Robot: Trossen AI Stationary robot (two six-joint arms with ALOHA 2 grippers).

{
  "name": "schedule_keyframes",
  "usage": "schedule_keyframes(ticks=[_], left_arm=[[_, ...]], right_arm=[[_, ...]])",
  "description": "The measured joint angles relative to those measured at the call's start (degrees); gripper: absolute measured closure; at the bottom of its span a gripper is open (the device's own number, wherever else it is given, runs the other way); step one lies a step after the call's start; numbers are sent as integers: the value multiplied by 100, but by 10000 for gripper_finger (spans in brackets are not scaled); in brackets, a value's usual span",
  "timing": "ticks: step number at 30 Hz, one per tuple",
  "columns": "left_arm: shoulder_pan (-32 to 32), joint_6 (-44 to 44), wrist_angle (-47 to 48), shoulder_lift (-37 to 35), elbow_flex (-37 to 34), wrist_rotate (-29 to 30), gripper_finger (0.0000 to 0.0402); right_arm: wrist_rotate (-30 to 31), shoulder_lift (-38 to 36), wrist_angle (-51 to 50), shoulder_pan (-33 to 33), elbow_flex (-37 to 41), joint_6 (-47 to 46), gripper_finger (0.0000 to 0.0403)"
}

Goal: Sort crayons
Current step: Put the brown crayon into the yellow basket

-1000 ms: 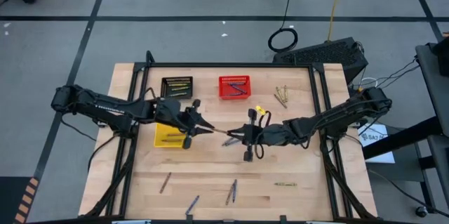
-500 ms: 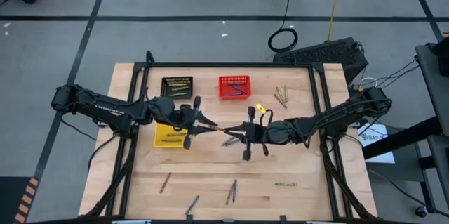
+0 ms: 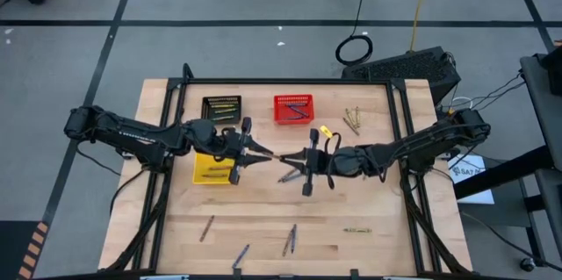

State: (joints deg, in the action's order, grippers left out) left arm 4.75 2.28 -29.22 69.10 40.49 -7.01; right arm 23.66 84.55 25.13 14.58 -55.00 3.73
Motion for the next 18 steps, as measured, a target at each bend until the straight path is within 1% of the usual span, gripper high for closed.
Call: schedule_keyframes(ticks=[6, 15, 18], left_arm=[[-33, 7, -50, 0, 0, -2, 338], [-72, 17, -354, 146, 0, -4, 389], [-70, 15, -358, 198, 0, -8, 395]], right_arm=[[-24, 0, 46, -39, 0, 0, 403], [-35, -4, 52, -63, -1, -28, 403], [-133, -4, 8, -67, 0, -91, 403]])
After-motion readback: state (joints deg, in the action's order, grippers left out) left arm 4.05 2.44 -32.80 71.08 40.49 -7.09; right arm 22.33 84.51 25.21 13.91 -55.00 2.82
